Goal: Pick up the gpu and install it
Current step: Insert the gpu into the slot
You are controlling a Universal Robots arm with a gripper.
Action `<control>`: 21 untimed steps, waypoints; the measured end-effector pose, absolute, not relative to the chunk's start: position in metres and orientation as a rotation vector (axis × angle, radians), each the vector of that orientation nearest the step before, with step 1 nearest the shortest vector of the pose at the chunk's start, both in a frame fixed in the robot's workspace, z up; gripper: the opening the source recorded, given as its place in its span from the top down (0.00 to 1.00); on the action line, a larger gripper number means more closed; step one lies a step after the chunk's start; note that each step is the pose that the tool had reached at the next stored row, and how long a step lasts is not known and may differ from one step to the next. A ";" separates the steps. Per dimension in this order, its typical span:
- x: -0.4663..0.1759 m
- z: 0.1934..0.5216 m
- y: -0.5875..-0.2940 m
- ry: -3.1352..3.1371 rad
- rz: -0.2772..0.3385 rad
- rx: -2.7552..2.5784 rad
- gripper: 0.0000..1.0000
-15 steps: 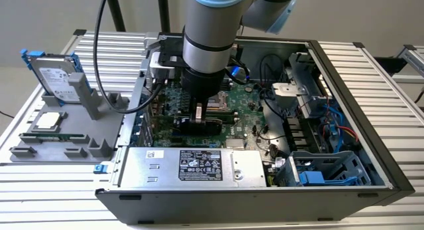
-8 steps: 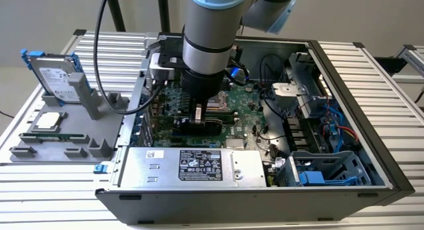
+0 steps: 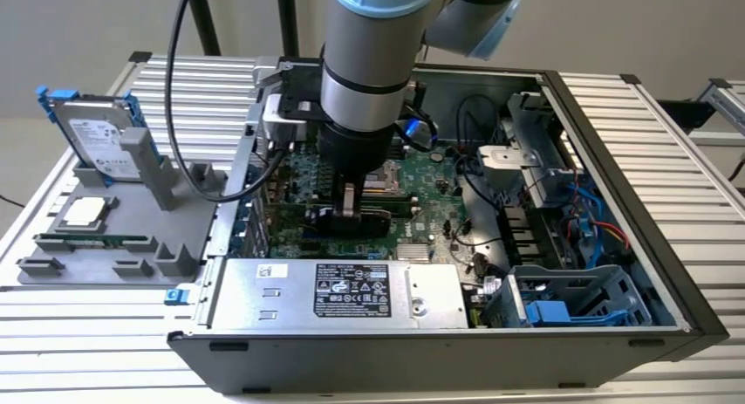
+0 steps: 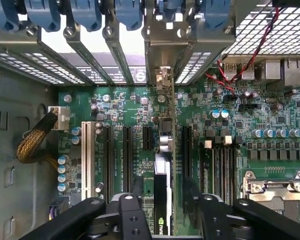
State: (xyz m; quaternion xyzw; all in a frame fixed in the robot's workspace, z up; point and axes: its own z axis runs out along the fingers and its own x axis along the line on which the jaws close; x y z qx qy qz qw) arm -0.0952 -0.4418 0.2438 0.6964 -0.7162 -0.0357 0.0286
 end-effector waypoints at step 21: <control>-0.095 0.293 -0.442 -2.211 -0.111 2.149 1.00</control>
